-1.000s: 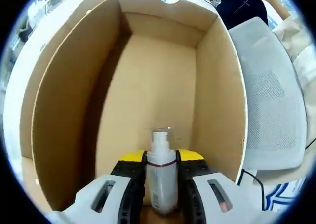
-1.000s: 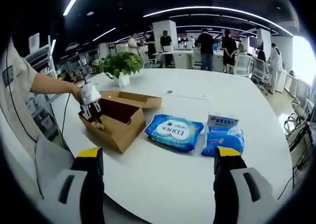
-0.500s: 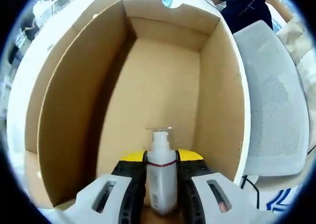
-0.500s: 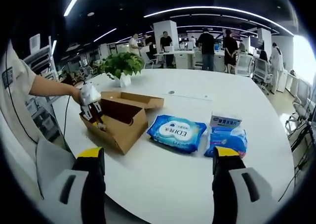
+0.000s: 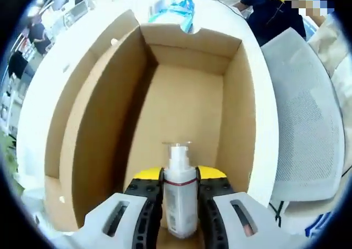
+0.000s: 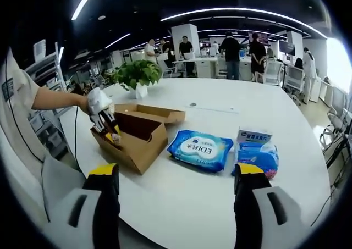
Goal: Operate the shoe box by opening the lid, removing the specified soft item, and placing it in the target area until the item is outside and the box remains undamaged.
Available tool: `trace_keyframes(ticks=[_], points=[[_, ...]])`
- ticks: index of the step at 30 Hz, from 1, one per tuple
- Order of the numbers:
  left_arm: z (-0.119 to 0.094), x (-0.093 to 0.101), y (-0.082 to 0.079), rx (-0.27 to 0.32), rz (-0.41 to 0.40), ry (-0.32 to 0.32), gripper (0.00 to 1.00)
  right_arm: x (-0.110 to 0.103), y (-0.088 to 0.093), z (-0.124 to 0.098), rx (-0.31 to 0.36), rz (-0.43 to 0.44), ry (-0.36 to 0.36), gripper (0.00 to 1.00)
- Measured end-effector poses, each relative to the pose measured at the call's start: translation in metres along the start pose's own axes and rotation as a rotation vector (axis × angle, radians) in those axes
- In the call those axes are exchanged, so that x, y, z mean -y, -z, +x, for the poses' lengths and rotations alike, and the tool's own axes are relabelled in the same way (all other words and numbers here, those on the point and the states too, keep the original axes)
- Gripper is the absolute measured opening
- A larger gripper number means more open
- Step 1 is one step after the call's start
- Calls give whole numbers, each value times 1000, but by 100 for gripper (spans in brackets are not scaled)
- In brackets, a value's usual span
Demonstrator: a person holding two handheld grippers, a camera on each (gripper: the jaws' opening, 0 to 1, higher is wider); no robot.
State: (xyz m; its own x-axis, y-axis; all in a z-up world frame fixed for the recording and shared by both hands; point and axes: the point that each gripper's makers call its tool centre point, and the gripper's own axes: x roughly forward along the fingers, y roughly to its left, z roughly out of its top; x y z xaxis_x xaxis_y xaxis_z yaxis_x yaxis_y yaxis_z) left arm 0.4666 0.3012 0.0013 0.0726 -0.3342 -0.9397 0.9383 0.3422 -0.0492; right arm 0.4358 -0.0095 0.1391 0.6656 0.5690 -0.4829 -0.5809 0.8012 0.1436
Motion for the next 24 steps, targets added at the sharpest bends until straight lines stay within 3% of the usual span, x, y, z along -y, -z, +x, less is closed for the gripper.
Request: trace_keyframes(ticks=[24], points=[[-43,13,-57,211,23,-96,21,-41,-2,28,11,32,-75,69]])
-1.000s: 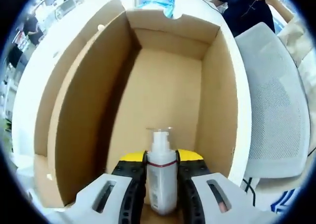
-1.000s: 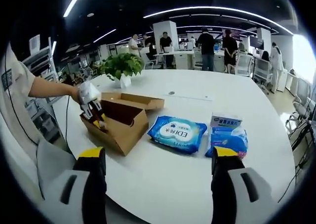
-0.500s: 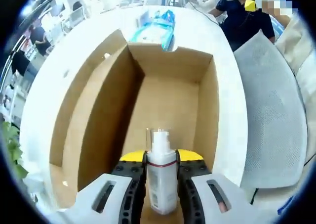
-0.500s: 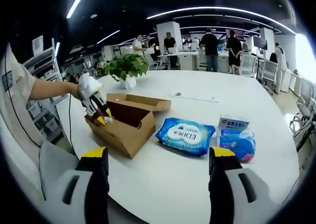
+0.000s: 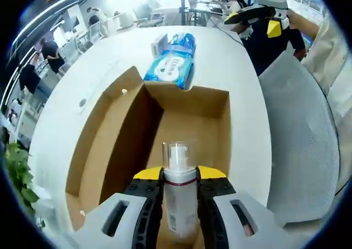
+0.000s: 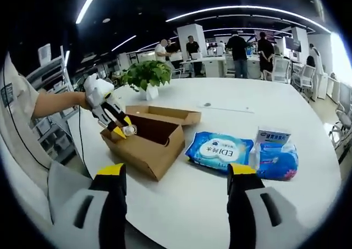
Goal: Operate the shoe box by opening the lid, removing the specified soft item, and placing it in the target area until the item is outside and the box remains undamaged.
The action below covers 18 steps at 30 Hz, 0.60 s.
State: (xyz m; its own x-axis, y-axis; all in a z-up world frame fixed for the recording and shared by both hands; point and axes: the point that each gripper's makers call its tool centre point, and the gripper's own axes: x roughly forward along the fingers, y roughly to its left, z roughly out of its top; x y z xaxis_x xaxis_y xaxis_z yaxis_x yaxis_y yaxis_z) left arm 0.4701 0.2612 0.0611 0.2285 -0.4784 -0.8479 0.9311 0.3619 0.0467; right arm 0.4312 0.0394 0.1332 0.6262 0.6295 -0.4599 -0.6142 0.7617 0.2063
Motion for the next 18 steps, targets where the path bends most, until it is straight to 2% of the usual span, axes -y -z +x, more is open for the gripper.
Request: trace_keyframes(ticks=[9,18], points=[[-6,9,-16,60,19,-17,21,-14,-5,13,6,29,-28,63],[-5,22,-30,114,34,-1,21,-33,-11,29,5,33,-80,60]])
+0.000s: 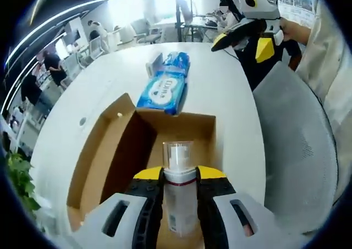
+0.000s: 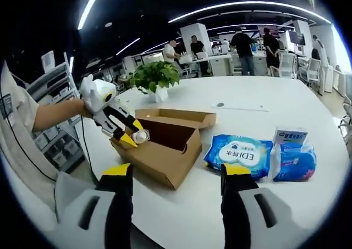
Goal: Operate the shoe box by opening the lid, removing the specified soft item, and placing it in the target area until the item is outside and the box remains undamaged.
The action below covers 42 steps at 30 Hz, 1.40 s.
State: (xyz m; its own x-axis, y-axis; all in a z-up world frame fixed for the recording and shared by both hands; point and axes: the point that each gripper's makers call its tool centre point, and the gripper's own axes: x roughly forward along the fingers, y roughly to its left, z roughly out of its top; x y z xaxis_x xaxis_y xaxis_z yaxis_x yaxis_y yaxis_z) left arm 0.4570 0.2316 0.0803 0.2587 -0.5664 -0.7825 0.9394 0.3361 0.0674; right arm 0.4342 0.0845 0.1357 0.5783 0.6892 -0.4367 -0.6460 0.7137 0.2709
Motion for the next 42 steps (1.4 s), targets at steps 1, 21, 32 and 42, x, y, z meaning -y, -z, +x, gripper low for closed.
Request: trace_keyframes(ticks=[1,21,32,42], points=[[0,1,-2,6,3,5,21,-3,-1,3,3,0,-9,59],[-1,13,-27,118,69,56,21,-30,-14,36,20,-6,-118,49],[-5,27,-47,192,92,97,21,-45,-15,50,25,-10,-187,38],[-8,38,-58,226,105,142,21,-55,-18,57,34,0,-230,32]])
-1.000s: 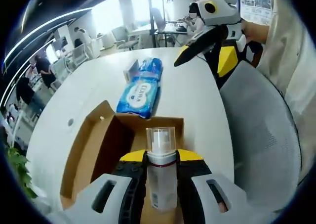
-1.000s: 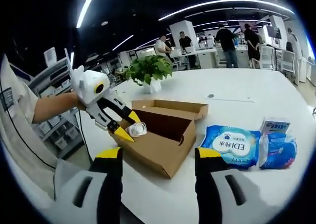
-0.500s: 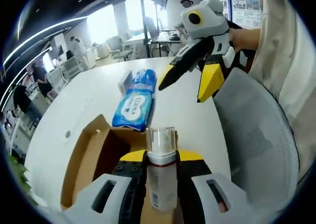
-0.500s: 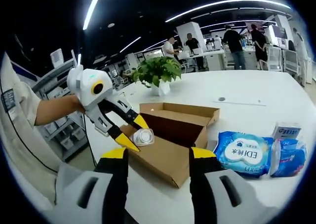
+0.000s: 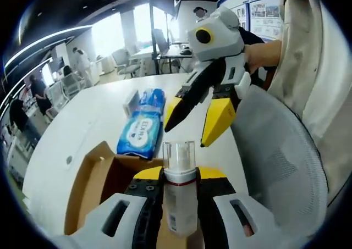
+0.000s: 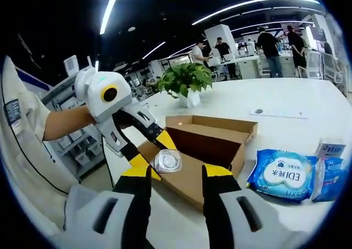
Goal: Operate the shoe box by opening the lid, removing the specified soft item, and placing it in the target area until the item is outside and the box remains undamaged.
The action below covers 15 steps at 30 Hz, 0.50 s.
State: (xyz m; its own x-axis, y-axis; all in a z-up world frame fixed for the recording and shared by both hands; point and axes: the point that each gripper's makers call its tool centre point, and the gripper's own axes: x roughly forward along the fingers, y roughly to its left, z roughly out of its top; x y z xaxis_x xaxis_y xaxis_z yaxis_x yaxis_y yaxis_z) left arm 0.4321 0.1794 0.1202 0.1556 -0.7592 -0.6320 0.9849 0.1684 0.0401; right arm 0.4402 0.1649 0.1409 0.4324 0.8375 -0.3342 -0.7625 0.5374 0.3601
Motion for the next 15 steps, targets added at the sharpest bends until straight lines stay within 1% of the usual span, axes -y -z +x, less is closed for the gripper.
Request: trace_keyframes(ticks=[8,15], points=[[1,6,-9,38,-7,26,21,-6,-1,4,12,2,-27,26],[3,12,-18,74,-12,60,21,-12,-3,4,25,-1,-53,22]])
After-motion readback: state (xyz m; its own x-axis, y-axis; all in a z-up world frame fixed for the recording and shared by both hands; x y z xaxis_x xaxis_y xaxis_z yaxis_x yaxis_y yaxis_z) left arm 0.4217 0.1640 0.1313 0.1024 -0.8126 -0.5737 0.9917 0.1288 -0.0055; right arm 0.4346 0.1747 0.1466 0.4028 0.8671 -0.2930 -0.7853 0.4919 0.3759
